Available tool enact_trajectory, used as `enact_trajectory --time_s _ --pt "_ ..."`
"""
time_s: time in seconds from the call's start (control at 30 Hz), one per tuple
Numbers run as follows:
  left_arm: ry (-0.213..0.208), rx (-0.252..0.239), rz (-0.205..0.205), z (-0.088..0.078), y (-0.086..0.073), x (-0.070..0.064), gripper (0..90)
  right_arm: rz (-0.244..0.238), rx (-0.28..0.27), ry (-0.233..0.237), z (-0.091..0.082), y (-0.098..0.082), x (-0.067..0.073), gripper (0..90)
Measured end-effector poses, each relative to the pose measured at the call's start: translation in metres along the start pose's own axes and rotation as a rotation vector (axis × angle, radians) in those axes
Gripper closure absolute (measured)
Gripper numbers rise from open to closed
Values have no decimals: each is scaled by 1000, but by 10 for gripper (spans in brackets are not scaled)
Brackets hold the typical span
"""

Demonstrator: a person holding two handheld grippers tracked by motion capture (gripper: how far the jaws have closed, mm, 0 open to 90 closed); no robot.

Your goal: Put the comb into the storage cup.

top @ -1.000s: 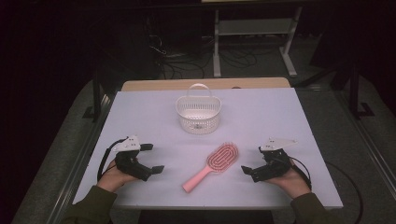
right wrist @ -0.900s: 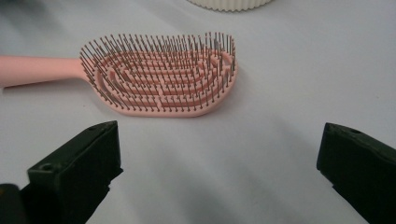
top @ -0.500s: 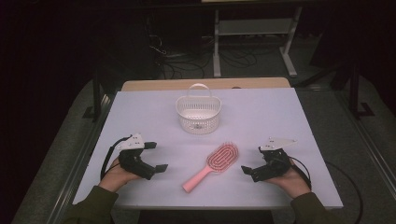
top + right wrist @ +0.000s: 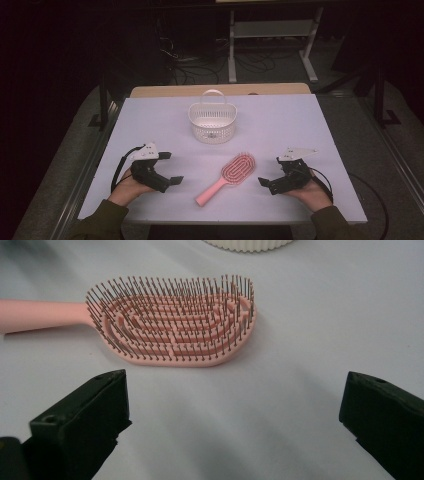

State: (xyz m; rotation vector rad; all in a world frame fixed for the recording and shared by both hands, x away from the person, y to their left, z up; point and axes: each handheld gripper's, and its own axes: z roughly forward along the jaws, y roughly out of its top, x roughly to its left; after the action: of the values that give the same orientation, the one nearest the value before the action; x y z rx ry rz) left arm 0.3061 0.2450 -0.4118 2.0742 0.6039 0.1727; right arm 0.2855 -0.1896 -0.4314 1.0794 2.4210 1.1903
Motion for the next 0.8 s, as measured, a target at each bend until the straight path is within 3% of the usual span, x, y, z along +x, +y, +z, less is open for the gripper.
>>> enact_trajectory --time_s 0.57,0.8 --pt "-49 14 11 15 10 -14 4 2 -2 -1 -1 0 0 0" --pt "-68 12 19 23 15 -20 127 0 6 2 1 0 0 0"
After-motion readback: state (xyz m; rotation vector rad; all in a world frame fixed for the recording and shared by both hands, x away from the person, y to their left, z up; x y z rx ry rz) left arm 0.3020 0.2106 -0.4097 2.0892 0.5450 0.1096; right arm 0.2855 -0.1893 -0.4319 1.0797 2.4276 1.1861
